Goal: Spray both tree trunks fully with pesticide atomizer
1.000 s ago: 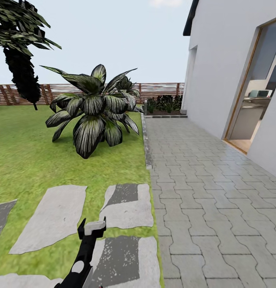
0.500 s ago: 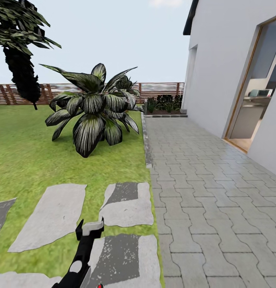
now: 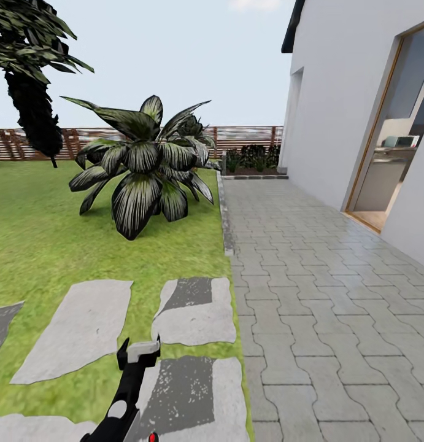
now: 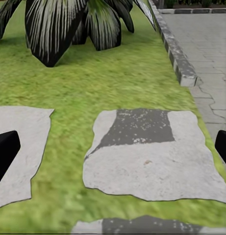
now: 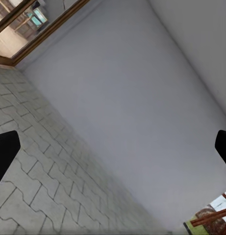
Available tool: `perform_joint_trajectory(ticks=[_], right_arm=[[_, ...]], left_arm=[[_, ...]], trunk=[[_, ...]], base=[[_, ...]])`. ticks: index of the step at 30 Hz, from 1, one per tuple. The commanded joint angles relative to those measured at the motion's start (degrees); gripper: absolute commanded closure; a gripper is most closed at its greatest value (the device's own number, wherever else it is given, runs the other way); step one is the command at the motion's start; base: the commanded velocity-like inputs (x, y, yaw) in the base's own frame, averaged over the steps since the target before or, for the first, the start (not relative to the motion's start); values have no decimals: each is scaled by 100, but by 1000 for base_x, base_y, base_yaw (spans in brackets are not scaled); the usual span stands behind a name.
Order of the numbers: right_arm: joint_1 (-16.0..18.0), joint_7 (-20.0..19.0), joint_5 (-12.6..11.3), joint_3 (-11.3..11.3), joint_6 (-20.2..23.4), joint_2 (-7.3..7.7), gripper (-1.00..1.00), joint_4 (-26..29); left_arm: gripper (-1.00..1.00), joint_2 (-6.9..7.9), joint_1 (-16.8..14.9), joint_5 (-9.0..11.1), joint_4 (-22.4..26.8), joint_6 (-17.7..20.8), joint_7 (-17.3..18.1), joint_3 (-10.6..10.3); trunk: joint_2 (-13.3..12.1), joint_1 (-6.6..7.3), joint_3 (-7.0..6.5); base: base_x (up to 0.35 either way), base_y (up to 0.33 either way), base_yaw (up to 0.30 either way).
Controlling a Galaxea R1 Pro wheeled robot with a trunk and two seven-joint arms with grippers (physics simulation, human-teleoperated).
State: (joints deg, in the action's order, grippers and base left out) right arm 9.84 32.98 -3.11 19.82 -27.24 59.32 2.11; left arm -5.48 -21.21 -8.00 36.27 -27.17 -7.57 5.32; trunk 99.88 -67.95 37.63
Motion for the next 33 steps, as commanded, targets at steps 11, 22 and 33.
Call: perform_joint_trajectory(ticks=[11, 22, 33], right_arm=[[9, -10, -32, -4, -36, 1, -100, -8], [9, -27, -32, -5, -36, 0, -100, -8], [9, -23, -32, -5, -39, 1, -100, -8]], left_arm=[[-100, -6, -14, -62, -67, -17, -26, 22], [-100, -6, -14, -62, -93, -17, -26, 22], [-100, -6, -14, -62, -94, -17, -26, 22]], trunk=[[445, -242, 203], [886, -483, 401], [1328, -725, 598]], base=[[0, 0, 0], [0, 0, 0], [0, 0, 0]])
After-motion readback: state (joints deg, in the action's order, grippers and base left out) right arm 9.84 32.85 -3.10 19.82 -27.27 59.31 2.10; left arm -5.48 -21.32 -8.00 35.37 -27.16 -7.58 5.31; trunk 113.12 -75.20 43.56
